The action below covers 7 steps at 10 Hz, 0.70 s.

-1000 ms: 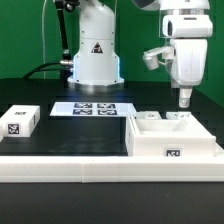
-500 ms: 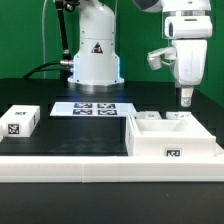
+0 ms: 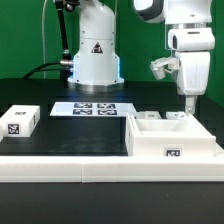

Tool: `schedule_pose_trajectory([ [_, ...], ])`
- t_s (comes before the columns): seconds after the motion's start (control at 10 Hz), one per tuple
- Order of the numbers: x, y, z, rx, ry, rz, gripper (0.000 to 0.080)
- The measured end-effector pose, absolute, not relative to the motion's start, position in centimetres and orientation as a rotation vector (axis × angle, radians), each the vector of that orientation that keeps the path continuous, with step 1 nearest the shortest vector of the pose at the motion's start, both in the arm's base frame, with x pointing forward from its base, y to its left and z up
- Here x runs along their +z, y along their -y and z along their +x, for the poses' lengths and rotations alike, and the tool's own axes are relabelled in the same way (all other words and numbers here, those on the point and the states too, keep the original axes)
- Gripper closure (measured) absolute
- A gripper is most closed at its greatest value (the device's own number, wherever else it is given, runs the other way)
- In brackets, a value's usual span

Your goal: Assemble cabinet

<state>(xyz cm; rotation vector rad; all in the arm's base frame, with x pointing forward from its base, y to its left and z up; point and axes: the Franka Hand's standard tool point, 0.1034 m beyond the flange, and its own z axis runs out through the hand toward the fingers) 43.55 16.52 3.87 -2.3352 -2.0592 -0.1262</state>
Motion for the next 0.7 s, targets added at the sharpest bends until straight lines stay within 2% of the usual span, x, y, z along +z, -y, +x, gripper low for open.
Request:
schedule_pose_trajectory([
  [0.3,2.0,-16.2,42.6,-0.103,2.041,-2.324,0.0002],
  [0.7,1.9,-16.6,42.5,-0.1,2.015,-2.342,0.003],
])
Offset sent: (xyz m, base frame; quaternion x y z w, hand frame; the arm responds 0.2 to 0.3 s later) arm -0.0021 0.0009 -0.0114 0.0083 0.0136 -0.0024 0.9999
